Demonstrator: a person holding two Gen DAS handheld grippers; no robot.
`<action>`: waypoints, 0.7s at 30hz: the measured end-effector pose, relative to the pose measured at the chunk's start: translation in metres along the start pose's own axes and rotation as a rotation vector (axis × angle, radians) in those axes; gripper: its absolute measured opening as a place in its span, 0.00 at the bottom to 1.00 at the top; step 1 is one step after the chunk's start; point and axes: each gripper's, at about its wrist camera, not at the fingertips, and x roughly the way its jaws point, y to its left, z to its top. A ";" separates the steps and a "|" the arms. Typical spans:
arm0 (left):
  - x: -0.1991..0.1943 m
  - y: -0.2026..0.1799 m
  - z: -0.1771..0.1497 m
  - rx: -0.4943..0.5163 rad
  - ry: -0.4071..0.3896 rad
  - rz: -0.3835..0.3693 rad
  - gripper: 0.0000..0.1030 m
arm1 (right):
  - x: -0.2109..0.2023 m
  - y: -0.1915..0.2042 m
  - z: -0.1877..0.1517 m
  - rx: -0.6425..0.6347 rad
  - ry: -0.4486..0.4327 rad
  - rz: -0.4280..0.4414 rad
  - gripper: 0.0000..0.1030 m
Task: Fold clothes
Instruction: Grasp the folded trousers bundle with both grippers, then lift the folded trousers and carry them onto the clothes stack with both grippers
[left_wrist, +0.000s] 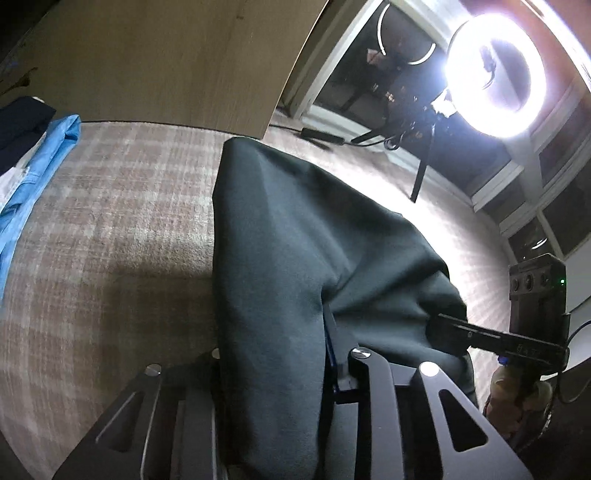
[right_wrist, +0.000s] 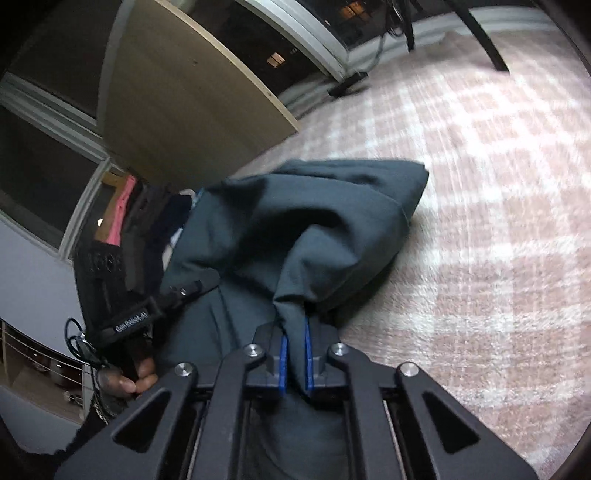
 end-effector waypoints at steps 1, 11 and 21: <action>-0.003 -0.001 -0.002 -0.007 -0.008 -0.004 0.24 | -0.007 0.003 0.000 -0.001 -0.012 0.008 0.06; -0.037 -0.038 -0.009 0.008 -0.066 -0.006 0.22 | -0.058 0.042 -0.006 -0.102 -0.060 -0.008 0.06; -0.154 -0.064 -0.005 0.042 -0.273 0.078 0.22 | -0.097 0.128 0.008 -0.303 -0.127 0.084 0.06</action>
